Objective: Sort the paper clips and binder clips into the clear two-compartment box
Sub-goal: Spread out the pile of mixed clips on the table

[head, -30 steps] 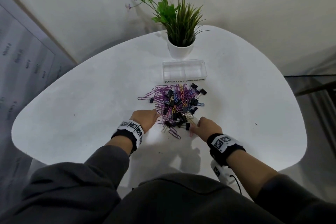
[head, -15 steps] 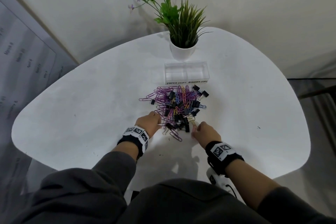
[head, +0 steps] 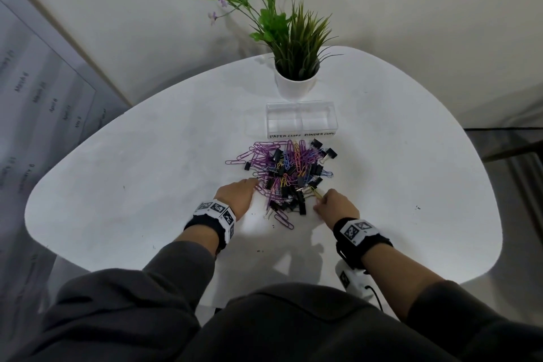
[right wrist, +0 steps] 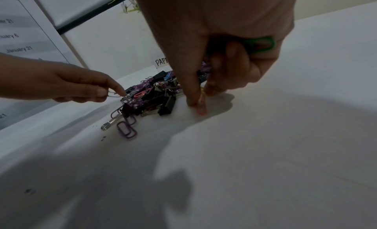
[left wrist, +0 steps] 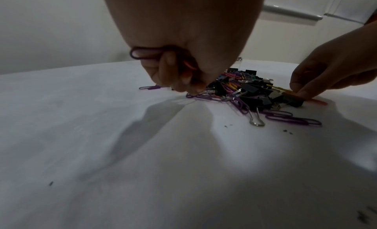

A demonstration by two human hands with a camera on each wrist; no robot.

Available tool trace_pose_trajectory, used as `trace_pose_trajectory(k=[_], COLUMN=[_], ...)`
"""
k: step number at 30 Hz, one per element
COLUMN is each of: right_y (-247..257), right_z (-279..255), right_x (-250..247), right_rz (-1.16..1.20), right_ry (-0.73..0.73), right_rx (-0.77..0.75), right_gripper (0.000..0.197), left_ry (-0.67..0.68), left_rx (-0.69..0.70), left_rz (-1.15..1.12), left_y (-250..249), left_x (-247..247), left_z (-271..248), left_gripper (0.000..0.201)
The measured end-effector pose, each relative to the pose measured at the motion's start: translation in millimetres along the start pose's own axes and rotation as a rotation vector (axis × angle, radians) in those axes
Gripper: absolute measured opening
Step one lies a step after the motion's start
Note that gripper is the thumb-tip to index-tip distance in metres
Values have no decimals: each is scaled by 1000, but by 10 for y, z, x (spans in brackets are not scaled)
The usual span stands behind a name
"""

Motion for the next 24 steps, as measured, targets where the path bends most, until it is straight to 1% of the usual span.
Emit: trace_pose_trajectory(k=[2,4,6,8,10,11,12,14,15,17,19,21,24], right_y=[23,42,59,64,58,50,46,22,19,22,8,-16,-52], right_z=[31,30,11,-12,-16,-4,28,56,66,96,132,173,221], right_x=[41,58,12,-67,-131,-158,-194,-210,-202,-185,-188,-219,-308], right_rz=[-7,-20,-31,-27,-17,0,19,24,7,-40,-95,-135,-119], right_ry=[24,43,26,15,35,44,47,52,58,58,31,-7,-82], right_rx=[-23,-59,-98,-128,-142,-142,-138,-136,-141,-154,-157,-150,-148], right_gripper=[25,25,21,15,16,16,16,25,27,22,19,23,31], left_ry=[8,18,13,-5,-2,9,20,19,2,-14,0,10,7], left_rx=[-7,-42,-74,-81,-59,-43,-26,10,29,65,85,101,132], left_rz=[2,-47,-93,-101,-85,-69,-45,12,33,81,131,140,102], left_y=[-16,6,36,45,39,31,20,-19,-46,-90,-102,-102,-97], left_x=[-15,-19,-46,-100,-129,-127,-142,-155,-170,-183,-150,-119,-77], left_z=[6,11,3,5,44,71,108,137,152,193,240,270,269], left_gripper=[47,43,37,37,43,42,39,31,33,40,41,35,30])
Point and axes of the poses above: each hand's wrist, its own z-axis towards the middle knuckle, its own x-axis out of the palm, y = z × x, the point moved 10 cm from there along z, towards the middle knuckle, and after that the axes turned 8 degrees about -y, right-handed, at the moved point
